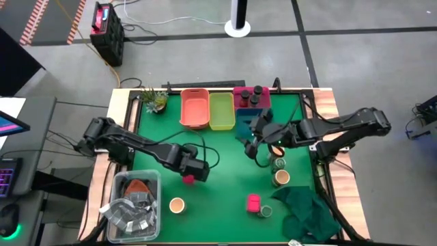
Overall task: Sort spices by type
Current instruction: Put the top red seasoning can into the orange bin
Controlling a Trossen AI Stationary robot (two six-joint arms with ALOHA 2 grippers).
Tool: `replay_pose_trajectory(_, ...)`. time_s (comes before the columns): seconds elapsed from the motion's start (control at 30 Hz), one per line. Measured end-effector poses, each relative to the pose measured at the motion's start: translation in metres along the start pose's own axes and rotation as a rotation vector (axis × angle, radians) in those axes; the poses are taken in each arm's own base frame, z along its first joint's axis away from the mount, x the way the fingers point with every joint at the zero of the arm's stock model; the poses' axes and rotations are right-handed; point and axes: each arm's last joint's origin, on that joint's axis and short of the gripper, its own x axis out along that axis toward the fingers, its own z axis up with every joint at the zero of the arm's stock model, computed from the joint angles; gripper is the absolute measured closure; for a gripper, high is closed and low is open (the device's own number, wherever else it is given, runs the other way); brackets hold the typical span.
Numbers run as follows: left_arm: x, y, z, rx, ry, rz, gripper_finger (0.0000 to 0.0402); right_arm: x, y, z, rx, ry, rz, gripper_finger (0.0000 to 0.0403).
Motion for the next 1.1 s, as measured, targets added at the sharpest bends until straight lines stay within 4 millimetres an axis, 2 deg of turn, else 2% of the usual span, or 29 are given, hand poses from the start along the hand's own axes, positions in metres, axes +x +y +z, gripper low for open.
replay_pose_trajectory(0.37, 0.003, 0.006, -0.005, -0.052, 0.005, 0.086, 0.0104, -0.012, 0.019, -0.007, -0.048, 0.008, 0.073, 0.0038)
replay_pose_trajectory(0.6, 0.015, 0.01, -0.008, -0.086, -0.001, 0.072, 0.0085, -0.013, 0.02, -0.007, -0.048, 0.008, 0.078, 0.0038)
replay_pose_trajectory(0.93, 0.038, 0.015, -0.012, -0.117, 0.018, 0.035, 0.0084, -0.013, 0.02, -0.007, -0.048, 0.008, 0.077, 0.0038)
replay_pose_trajectory(1.1, 0.042, 0.019, -0.012, -0.079, 0.037, 0.05, 0.0108, -0.013, 0.02, -0.007, -0.048, 0.007, 0.077, 0.0038)
